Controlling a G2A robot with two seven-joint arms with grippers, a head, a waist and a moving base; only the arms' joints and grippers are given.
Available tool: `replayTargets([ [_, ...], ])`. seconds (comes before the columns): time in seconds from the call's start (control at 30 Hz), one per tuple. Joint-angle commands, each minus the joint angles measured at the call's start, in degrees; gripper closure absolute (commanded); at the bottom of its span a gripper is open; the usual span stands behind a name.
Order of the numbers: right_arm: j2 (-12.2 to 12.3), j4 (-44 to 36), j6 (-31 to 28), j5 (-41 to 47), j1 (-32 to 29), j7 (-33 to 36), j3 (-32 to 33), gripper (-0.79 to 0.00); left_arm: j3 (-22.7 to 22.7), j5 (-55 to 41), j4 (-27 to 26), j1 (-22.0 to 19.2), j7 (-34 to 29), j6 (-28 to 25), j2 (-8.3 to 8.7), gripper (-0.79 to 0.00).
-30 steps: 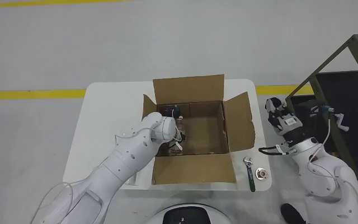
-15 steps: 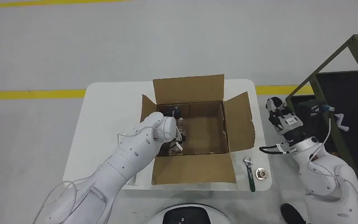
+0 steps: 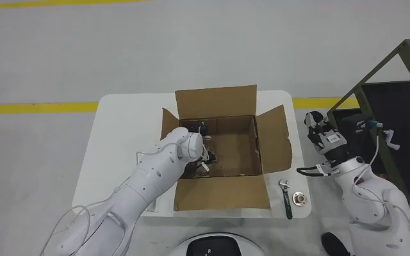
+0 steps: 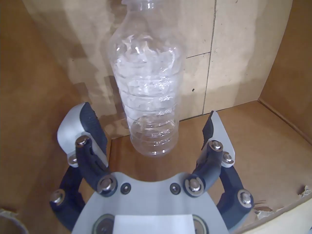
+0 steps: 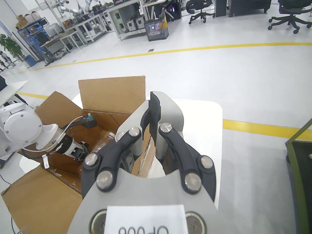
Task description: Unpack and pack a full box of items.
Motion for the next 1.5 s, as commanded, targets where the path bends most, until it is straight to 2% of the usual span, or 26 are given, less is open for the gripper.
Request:
replayTargets([
  [0.0, 0.01, 0.04, -0.04, -0.01, 0.04, 0.0, -0.13, 0.0, -0.76, -0.68, -0.7, 0.0, 0.88, -0.77, -0.02, -0.785],
  [0.2, 0.04, 0.08, 0.08, 0.05, 0.12, 0.11, -0.47, 0.0, -2.98, -0.21, -6.87, -0.02, 1.7, -5.51, 0.67, -0.785],
  [0.5, 0.11, 0.61, 0.03, 0.22, 0.81, 0.47, -1.06, 0.0, -8.9, 4.7, -20.98, 1.47, -3.56, -10.14, 3.71, -0.785],
  [0.87, 0.07, 1.85, -0.04, 0.81, 1.66, 0.09, -2.6, -0.046, -20.84, 7.81, -38.04, 6.17, -10.29, -13.47, 7.67, -0.785],
  [1.1, -0.08, 2.63, -0.27, 2.34, 2.23, -0.45, -4.43, -0.089, -27.19, 9.62, -42.66, 9.77, -10.28, -17.64, 9.54, -0.785],
  [1.2, -0.08, 2.87, -0.34, 2.34, 2.54, -0.62, -4.72, -0.129, -30.76, 10.89, -44.3, 11.08, -10.43, -18.74, 10.43, -0.785],
  [1.33, -0.06, 3.29, -0.5, 2.56, 2.95, -0.56, -4.82, -0.231, -37.41, 11.14, -46.63, 13.34, -10.81, -19.85, 11.76, -0.785],
  [1.43, -0.07, 3.7, -0.63, 2.91, 3.29, -0.56, -5.16, -0.379, -41.01, 13.43, -46.62, 14.77, -11.56, -22.13, 12.74, -0.785],
  [1.47, -0.07, 3.77, -0.71, 2.92, 3.46, -0.51, -5.37, -0.511, -41.64, 14.27, -46.55, 15.16, -11.81, -22.82, 12.99, -0.785],
])
